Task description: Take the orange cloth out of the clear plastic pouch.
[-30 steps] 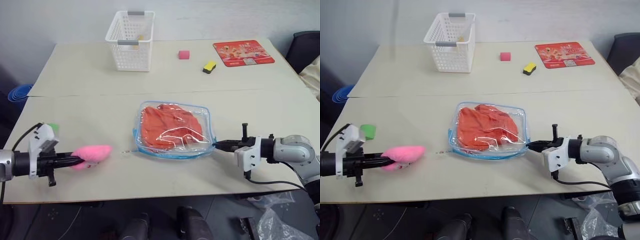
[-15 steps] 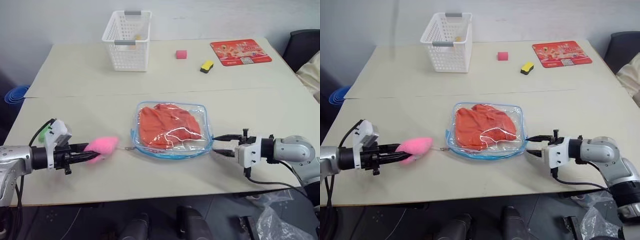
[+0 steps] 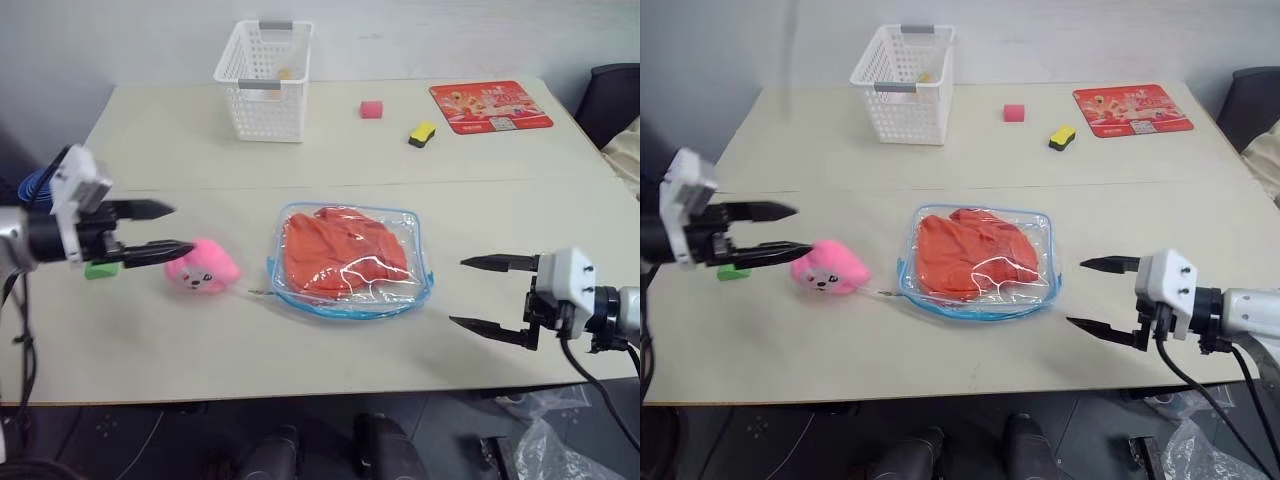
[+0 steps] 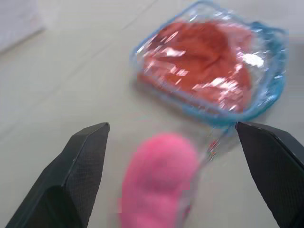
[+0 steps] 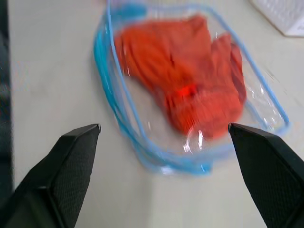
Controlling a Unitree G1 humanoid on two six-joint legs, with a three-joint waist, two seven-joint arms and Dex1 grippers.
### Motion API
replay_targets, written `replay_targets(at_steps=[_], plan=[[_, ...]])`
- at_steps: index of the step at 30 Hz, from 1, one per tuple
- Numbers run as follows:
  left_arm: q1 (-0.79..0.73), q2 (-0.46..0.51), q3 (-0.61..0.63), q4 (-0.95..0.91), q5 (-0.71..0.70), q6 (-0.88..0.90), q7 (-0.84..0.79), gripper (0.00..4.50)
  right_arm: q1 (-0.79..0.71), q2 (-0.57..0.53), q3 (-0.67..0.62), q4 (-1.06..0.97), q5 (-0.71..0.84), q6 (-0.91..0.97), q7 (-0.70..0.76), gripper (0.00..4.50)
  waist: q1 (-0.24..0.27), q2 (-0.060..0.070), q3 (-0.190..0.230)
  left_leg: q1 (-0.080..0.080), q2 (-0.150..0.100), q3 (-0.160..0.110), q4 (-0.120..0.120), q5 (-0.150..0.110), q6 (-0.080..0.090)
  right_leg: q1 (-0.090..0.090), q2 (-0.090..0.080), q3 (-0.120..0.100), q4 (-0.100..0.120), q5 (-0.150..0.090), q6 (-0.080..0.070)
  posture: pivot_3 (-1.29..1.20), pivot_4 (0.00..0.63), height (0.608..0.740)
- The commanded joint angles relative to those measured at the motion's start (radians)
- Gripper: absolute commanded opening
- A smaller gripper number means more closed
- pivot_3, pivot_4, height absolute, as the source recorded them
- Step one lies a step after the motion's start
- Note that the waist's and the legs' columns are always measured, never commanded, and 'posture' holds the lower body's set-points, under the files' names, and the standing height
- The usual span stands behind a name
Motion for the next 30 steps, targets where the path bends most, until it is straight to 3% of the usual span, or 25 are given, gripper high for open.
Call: replay_targets(at_steps=[1,5,9,15,21,30], plan=[[-0.104,-0.061,-0.193,-0.139,0.088,-0.112,-0.017,4.47,-0.033,0.008,-0.056,-0.121,0.186,0.173,-0.067,4.5,-0.001,0.0,0.0,0.0,0.0,0.0,0.0,0.0,0.0,0.0,0.0,0.0,0.0,0.0,0.0,0.0,0.15,0.74],[-0.113,-0.106,-0.42,-0.145,0.387,-0.495,-0.024,4.47,-0.068,0.038,-0.058,-0.182,0.246,0.264,-0.123,4.5,-0.008,0.0,0.0,0.0,0.0,0.001,-0.001,0.0,0.0,0.0,0.001,0.001,-0.001,0.0,0.0,0.0,0.15,0.74],[-0.114,-0.143,-0.494,-0.043,0.513,-0.737,-0.022,4.47,-0.055,0.068,-0.042,-0.231,0.209,0.294,-0.14,4.5,-0.005,0.0,0.0,0.001,0.002,0.003,-0.002,0.0,0.0,-0.002,0.002,0.001,-0.001,0.0,0.0,0.0,0.15,0.74],[-0.098,-0.212,-0.501,0.026,0.578,-0.847,0.024,4.47,-0.024,0.109,-0.036,-0.277,0.157,0.308,-0.141,4.5,0.009,-0.001,0.0,-0.001,0.0,0.002,0.001,0.0,0.001,-0.001,0.0,0.001,-0.001,0.0,0.001,0.0,0.15,0.74],[-0.063,-0.277,-0.484,0.019,0.573,-0.832,0.066,4.47,-0.011,0.131,-0.042,-0.288,0.129,0.319,-0.132,4.5,0.022,-0.001,0.0,-0.001,0.0,0.002,0.002,0.0,0.001,-0.001,0.001,0.0,-0.001,0.001,0.001,0.0,0.15,0.74],[-0.027,-0.287,-0.479,0.012,0.596,-0.825,0.074,1.71,-0.022,0.141,-0.04,-0.277,0.101,0.324,-0.113,4.5,0.022,-0.001,0.0,-0.001,0.0,0.002,0.003,0.0,0.001,-0.001,0.001,0.0,0.0,0.001,0.001,0.0,0.15,0.74]])
